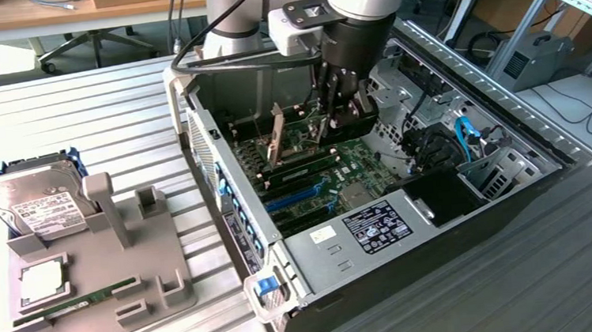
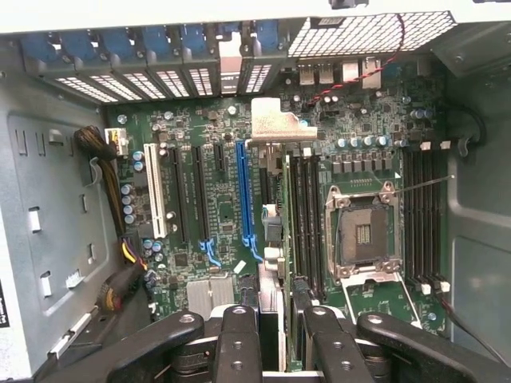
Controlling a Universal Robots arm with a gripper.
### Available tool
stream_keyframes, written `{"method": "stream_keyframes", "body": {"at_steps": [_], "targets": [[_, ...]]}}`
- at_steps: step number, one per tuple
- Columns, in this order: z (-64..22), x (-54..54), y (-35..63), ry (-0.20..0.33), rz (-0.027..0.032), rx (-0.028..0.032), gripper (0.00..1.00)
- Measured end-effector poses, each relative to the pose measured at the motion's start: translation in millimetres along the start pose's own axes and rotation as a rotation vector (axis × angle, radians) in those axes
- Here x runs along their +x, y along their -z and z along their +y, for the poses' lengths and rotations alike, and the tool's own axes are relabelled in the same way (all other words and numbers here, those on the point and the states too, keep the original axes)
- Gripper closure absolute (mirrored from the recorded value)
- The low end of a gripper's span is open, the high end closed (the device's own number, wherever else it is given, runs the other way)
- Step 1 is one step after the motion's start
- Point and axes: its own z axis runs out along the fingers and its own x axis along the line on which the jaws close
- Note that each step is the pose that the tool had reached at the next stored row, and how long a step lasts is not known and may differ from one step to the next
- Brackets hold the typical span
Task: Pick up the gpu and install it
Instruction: 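Insert the gpu into the slot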
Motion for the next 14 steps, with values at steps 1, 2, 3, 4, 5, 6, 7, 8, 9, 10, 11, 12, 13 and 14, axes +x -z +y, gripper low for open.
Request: {"method": "stream_keyframes", "body": {"at_steps": [1,2,3,4,5,6,7,8,9,10,11,12,13,14], "targets": [[0.0,0.2,0.0,0.0,0.0001,0.0,0.73],[0.1,0.5,-0.1,0.0,0.0,0.0,0.73],[0.1,0.7,-0.1,0.0,0.0,0.0,0.73],[0.2,0.9,-0.1,0.0,0.0,0.0,0.73],[0.2,1.1,-0.1,0.0,0.0001,-0.0001,0.73],[0.2,1.4,-0.2,0.0,0.0,0.0,0.73],[0.3,1.5,-0.2,0.0,0.0,0.0,0.73],[0.3,1.7,-0.2,0.0,0.0,0.0,0.73],[0.4,1.9,-0.2,0.0,0.0001,0.0,0.73],[0.4,2.2,-0.3,0.0,0.0,0.0,0.73],[0.5,2.4,-0.3,0.0,0.0,0.0,0.73],[0.5,2.6,-0.3,0.0,0.0,0.0,0.73],[0.5,2.8,-0.3,0.0,0.0001,0.0,0.73],[0.6,3.0,-0.4,0.0,0.0,0.0,0.73]]}}
